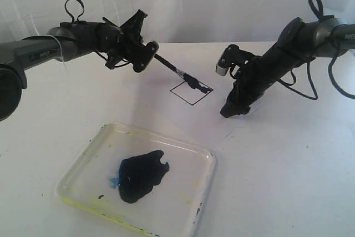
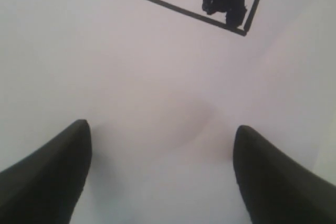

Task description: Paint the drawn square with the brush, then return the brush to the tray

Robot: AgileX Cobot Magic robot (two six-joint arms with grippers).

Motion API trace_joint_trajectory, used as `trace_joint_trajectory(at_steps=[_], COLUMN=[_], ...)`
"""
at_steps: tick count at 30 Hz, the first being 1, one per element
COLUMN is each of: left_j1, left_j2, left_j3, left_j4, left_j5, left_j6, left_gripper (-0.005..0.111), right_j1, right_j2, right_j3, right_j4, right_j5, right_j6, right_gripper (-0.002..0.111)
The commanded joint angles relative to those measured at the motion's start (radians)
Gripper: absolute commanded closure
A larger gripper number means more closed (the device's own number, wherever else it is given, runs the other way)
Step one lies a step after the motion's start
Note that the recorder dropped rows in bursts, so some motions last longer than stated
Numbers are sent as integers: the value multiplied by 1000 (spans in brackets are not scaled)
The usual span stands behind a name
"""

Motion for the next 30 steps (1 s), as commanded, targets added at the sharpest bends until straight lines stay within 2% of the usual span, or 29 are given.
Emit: trace_joint_trajectory(at_steps=[1,6,9,20,30], left_j1=[-1,-1,-2,-2,-1], left_j2=[-4,-4,-20,-44,-94], left_j3=[-5,-5,-5,-5,-5], left_j4=[-5,-7,-7,-11,6], left_j5=[-14,-8,51,53,215], left_j6=[151,78,52,-86,-91], left_gripper=[107,107,107,107,107], right_j1=[4,4,4,4,4], right_j2=[16,16,16,16,16], right_j3=[10,10,10,10,10], right_j4=[-22,-2,6,6,22], right_j5=[-8,12,14,14,14], right_j6=[-33,-66,-89,-101,-101], right_gripper=[38,38,38,38,38])
